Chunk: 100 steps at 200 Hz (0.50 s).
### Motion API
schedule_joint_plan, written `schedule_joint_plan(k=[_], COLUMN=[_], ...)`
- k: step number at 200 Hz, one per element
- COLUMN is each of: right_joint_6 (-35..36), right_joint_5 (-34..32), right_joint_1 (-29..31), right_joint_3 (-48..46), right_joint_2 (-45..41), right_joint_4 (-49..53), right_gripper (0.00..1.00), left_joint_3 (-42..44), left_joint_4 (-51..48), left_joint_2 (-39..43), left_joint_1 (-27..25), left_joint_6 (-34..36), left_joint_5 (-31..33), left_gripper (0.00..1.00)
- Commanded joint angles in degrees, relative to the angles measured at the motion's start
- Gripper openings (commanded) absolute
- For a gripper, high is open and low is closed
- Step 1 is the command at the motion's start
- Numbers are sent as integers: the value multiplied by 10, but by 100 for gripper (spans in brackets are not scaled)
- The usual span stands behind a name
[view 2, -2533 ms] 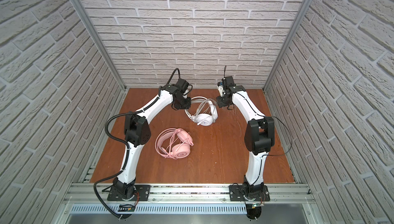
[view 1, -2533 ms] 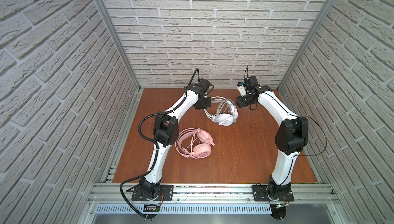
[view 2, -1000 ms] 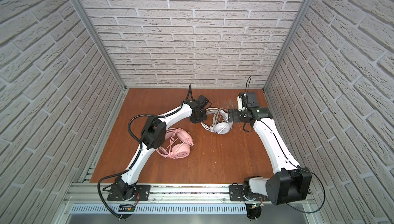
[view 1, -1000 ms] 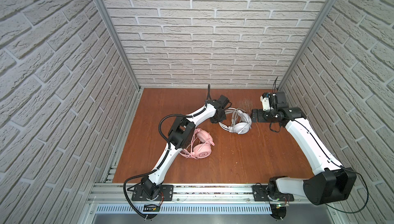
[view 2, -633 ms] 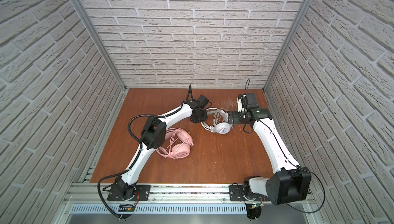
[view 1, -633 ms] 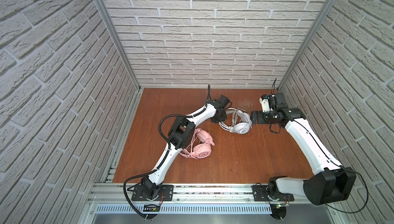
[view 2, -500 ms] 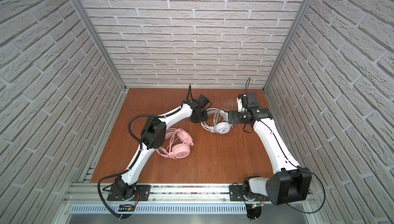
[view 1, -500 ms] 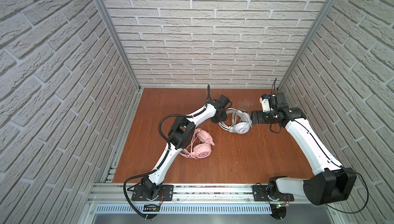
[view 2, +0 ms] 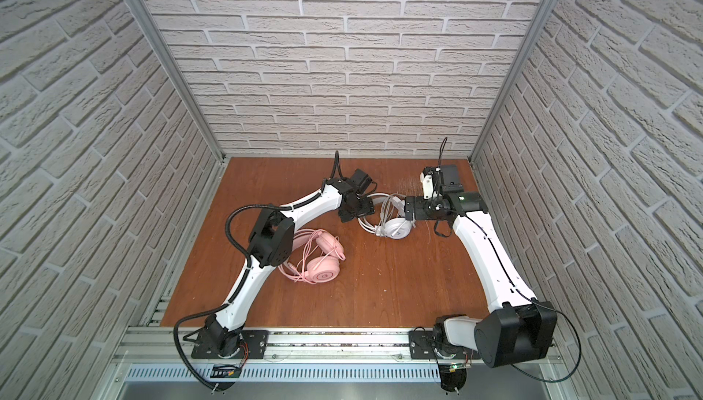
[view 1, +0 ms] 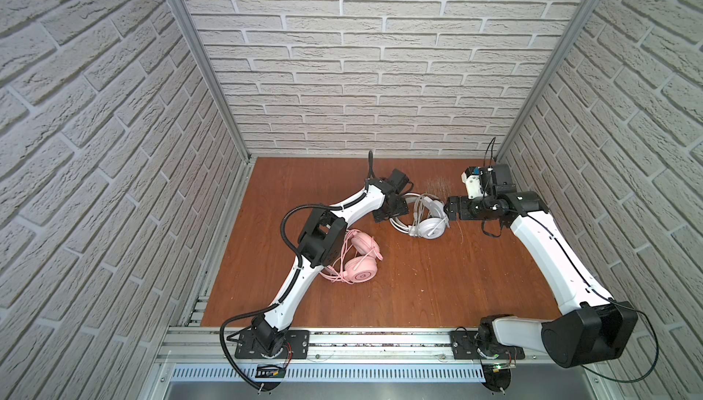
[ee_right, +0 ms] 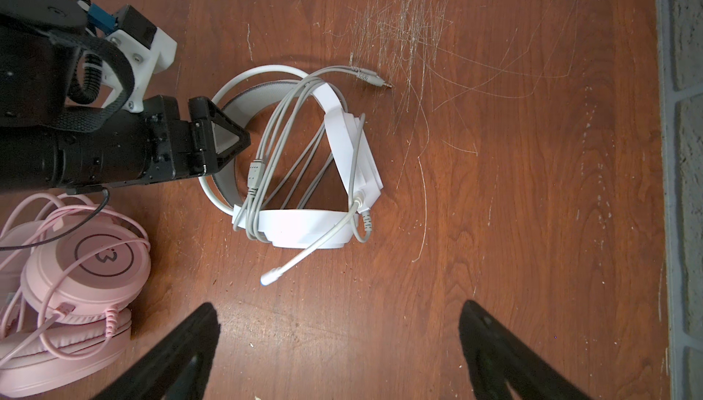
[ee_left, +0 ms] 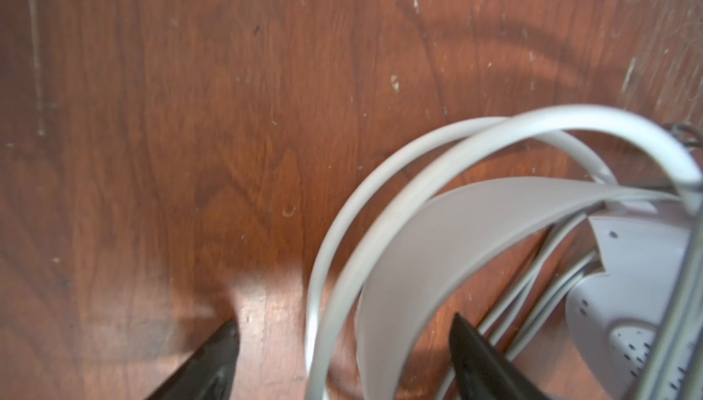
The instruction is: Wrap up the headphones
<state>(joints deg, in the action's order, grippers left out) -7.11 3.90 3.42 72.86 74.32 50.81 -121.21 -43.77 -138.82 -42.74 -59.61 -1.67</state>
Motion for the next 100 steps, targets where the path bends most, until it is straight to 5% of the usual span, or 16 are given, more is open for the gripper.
schedule_joint_plan(k=[1, 53, 100], right_joint_6=[1, 19, 49], right_joint_5=[28, 70, 122], right_joint_1=[-4, -3, 2], right_joint_3=[10, 20, 4], right_joint_2=[2, -7, -48], right_joint_4=[2, 25, 26], right_gripper=[99, 99, 99], left_joint_3=[15, 17, 153], left_joint_4=[-28, -42, 50], left_joint_2=[35, 102, 220], left_joint_1=[8, 27, 69], left_joint_6=[2, 51, 124], left_joint_5=[12, 64, 41], left_gripper=[98, 98, 98])
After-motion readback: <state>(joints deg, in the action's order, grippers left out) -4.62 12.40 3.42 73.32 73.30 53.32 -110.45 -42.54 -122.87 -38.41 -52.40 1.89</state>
